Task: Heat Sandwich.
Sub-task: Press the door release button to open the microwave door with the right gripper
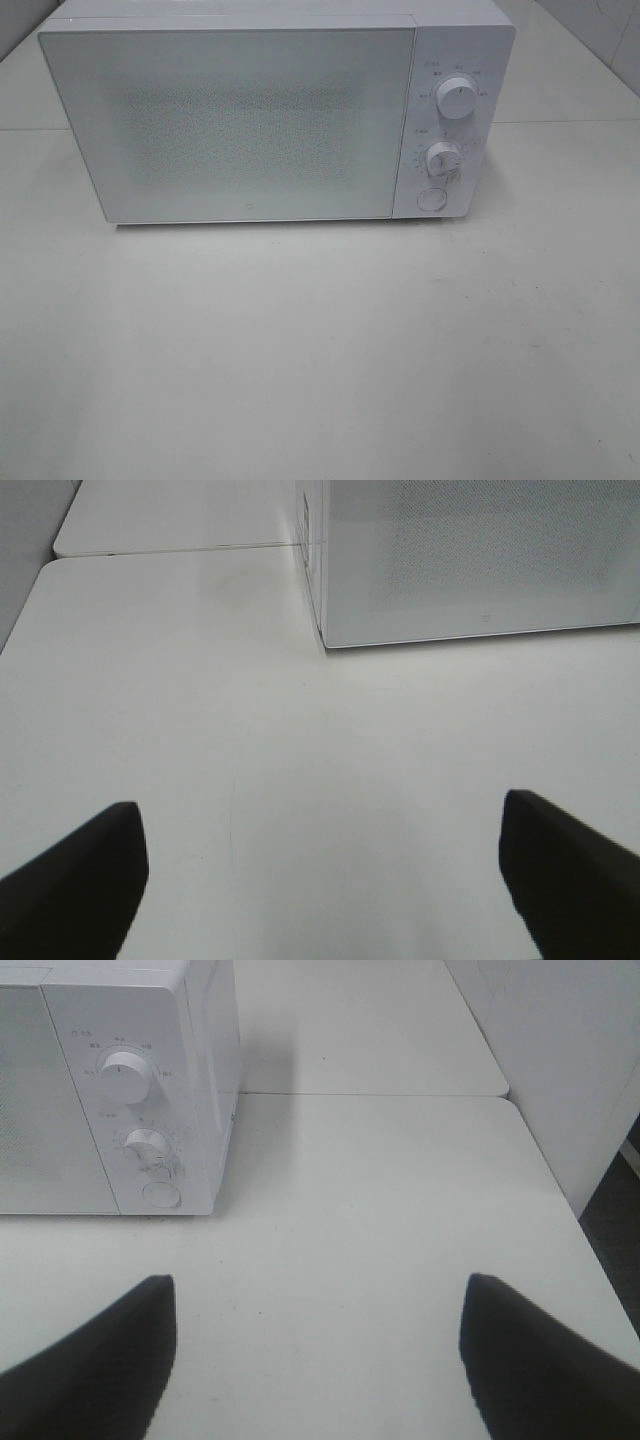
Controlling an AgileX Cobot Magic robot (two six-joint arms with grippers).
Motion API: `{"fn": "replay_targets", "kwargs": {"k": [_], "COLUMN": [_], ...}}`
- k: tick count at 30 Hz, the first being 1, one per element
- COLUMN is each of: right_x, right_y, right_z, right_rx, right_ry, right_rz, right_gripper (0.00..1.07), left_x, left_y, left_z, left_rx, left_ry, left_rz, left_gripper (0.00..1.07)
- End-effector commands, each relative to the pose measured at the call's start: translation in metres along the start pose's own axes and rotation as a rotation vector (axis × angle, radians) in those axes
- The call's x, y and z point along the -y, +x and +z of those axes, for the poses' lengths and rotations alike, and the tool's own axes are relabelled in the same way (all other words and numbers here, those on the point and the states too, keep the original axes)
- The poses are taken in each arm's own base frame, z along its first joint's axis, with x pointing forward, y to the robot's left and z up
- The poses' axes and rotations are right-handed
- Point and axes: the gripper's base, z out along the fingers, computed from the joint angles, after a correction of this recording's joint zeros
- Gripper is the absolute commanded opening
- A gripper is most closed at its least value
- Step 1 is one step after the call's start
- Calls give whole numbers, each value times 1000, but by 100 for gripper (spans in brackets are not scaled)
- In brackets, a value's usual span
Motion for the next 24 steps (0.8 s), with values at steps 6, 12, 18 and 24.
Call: {"fn": "replay_targets", "kwargs": {"k": [6,12,18,24], "right_x": [-7,-10,-13,-17], "right_y": [-23,-29,-33,-35], "right_z": [40,66,96,128], "right_rx": [13,-8,-28,-14], "right_ry": [-33,-49,-56,-66], "right_rz": [16,29,25,23], "right_gripper": [76,76,76,76], "left_x": [1,1,1,1], "left_y": [2,2,2,2], "left_z": [-2,-2,-2,-2], "left_rx": [22,22,22,22], "left_ry": [3,3,3,3], "left_rz": [-7,-7,-7,-7], "left_gripper": [89,89,89,89]}}
